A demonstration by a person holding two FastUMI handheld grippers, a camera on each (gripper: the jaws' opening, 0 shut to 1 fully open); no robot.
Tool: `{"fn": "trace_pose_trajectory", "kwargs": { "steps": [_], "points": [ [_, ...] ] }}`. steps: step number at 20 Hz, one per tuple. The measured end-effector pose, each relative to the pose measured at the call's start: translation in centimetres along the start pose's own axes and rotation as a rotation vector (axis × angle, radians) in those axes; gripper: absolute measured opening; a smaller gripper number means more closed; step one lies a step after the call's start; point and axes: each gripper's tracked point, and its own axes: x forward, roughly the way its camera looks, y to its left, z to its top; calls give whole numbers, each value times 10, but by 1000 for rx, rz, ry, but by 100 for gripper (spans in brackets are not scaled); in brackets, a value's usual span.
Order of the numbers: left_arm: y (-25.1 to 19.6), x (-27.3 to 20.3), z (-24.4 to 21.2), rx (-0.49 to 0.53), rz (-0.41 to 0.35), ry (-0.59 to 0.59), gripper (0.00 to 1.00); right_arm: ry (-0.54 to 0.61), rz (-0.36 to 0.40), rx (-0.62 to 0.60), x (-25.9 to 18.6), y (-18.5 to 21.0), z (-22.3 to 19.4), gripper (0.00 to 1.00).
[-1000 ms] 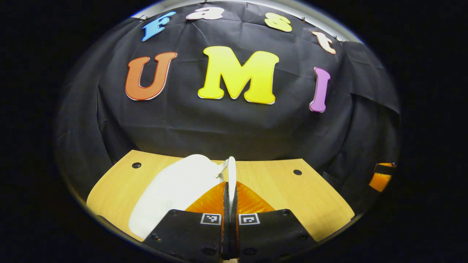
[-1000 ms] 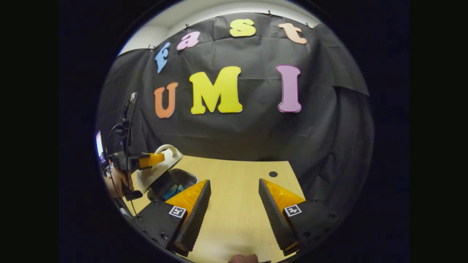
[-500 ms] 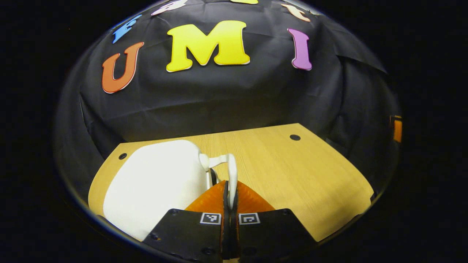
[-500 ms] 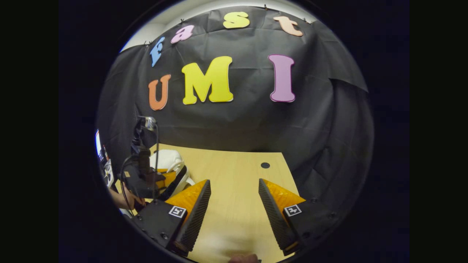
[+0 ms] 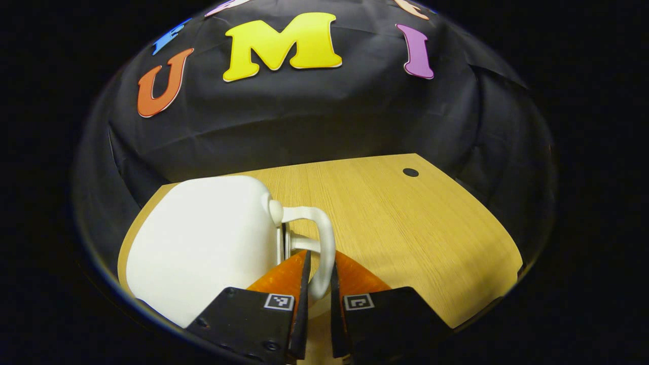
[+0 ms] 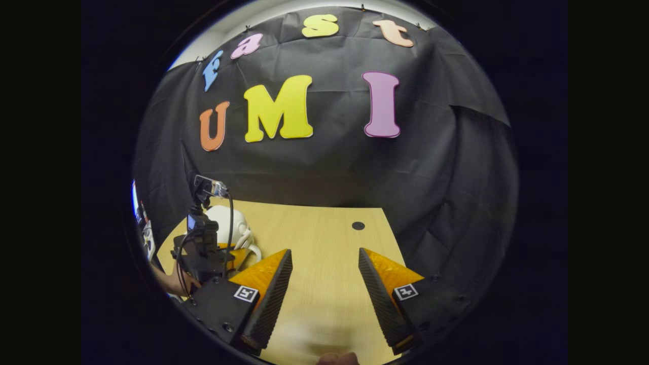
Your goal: First open the suitcase, pack the skin care products into it, and then close the suitcase.
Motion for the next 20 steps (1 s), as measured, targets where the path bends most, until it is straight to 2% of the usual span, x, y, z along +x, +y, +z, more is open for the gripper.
{"fn": "trace_pose_trajectory", "kwargs": {
  "steps": [2,3,4,5,7,11,14,17,20],
  "points": [
    [-6,-2,1,-3,-21,11,30,-7,4,-3,-1,2,3,78],
    [-9,-10,4,-19,-27,-3,43,-13,6,-4,-1,4,5,78],
    [-11,-16,8,-33,-37,-12,47,-18,10,-5,-1,6,8,78],
    [-11,-22,14,-41,-42,-28,59,-23,12,-9,0,9,9,78],
    [-4,-38,31,-53,-30,-77,77,-36,23,-15,0,18,16,78],
    [20,-82,70,-116,13,-203,96,-91,65,-39,1,48,42,78],
    [52,-132,125,-190,46,-355,98,-151,103,-74,2,81,69,78],
    [81,-172,163,-195,95,-471,97,-218,125,-77,-1,109,102,79],
    [101,-205,186,-196,129,-536,97,-302,124,-81,-3,135,134,79]
  ]
}}
